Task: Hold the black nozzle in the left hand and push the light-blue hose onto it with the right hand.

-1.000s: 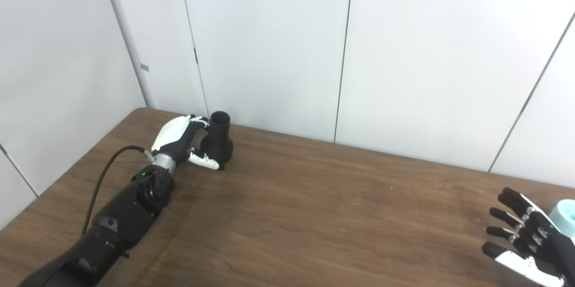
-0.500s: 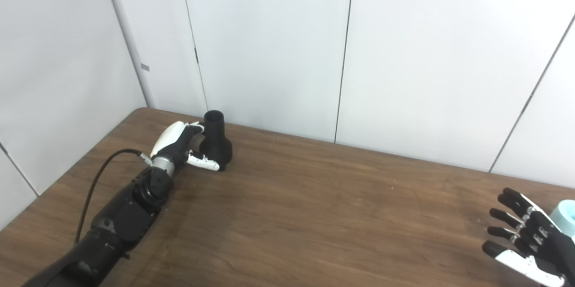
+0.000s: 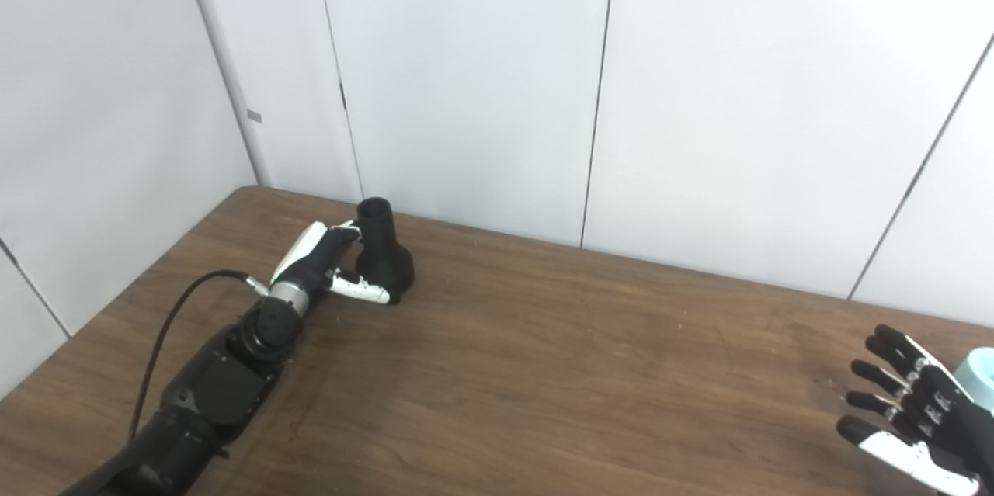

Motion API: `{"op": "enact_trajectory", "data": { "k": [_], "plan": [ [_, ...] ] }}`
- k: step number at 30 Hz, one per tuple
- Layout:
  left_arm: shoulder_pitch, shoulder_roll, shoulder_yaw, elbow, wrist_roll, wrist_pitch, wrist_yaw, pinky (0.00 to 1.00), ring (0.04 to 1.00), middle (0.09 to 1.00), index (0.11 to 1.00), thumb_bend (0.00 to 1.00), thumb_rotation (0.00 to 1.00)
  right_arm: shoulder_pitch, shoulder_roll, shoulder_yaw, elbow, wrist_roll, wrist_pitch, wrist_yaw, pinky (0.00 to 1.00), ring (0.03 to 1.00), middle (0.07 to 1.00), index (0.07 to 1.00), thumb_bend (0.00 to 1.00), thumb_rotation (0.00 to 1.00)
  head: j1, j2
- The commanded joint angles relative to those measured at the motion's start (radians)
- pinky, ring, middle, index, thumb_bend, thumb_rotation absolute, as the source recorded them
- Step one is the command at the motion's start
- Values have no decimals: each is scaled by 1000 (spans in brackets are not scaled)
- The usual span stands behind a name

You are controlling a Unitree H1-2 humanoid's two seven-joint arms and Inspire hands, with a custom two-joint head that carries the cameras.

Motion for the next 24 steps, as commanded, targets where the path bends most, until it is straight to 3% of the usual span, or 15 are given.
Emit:
{"op": "enact_trajectory", "data": {
  "k": [1, 9, 24],
  "plan": [
    [54, -73, -46, 21, -45, 8, -126, 1000, 1000, 956, 483, 525, 62, -41, -26, -14, -40, 14, -15, 1, 715, 841, 903, 891, 767, 218, 1, 1],
    [70, -113, -81, 42, -32, -56, -138, 1000, 1000, 958, 482, 525, 65, -46, -25, -12, -58, 13, 3, -2, 704, 835, 896, 886, 784, 233, -3, 5],
    [84, -175, -164, -9, -69, -118, -226, 1000, 1000, 968, 481, 524, 66, -52, -16, -6, -113, 3, 37, -11, 746, 862, 916, 908, 739, 195, -58, 22]
  ]
}}
